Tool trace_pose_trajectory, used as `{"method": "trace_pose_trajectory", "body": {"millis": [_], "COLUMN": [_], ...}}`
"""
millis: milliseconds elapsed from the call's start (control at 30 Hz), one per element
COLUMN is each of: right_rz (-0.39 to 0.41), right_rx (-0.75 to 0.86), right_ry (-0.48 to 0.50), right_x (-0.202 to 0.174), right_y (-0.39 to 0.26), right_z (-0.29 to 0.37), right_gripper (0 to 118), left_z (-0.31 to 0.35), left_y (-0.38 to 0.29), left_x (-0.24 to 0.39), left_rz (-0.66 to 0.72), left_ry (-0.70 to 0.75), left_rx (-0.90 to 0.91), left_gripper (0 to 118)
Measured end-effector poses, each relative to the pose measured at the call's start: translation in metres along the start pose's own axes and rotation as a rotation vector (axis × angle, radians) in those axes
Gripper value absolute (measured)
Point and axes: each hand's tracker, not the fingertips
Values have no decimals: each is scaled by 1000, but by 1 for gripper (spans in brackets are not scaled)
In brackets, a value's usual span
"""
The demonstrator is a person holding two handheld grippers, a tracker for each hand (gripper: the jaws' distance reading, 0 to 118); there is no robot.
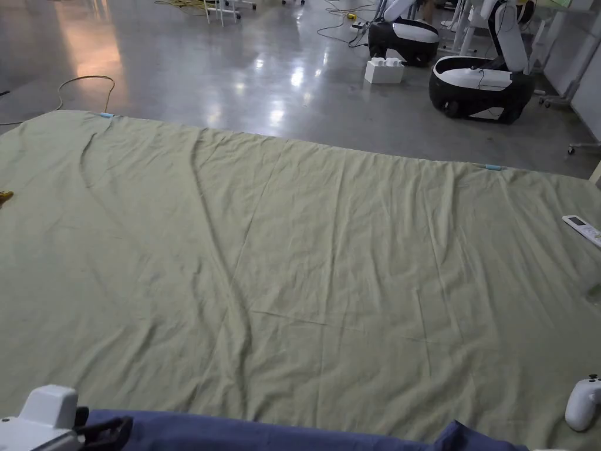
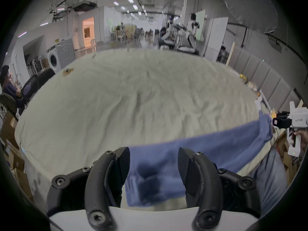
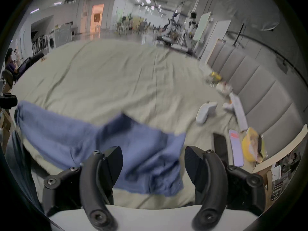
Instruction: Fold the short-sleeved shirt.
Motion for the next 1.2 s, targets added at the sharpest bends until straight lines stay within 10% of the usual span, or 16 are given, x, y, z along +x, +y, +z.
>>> {"method": "trace_pose_trajectory", "body": {"millis": [467,567,700,1200], "right_rz": [-222,-194,-219,-212], "right_rx": [611,706,745,736], "right_ry": [1,-31,-47,-38], "right_x": [-54,-48,-62,-64], "right_y": [84,86,97,99], "right_z": [28,31,41,37], "right_gripper": [84,72,18,1], "left_z": [-3,0,4,38], "left_y": [72,78,79,65], "left_x": [80,92,96,51], "left_rz": [-19,-40,10,22], "left_ry": [107,143,166,174], "left_rx": [430,503,587,553], "left_gripper": [59,45,15,3]}}
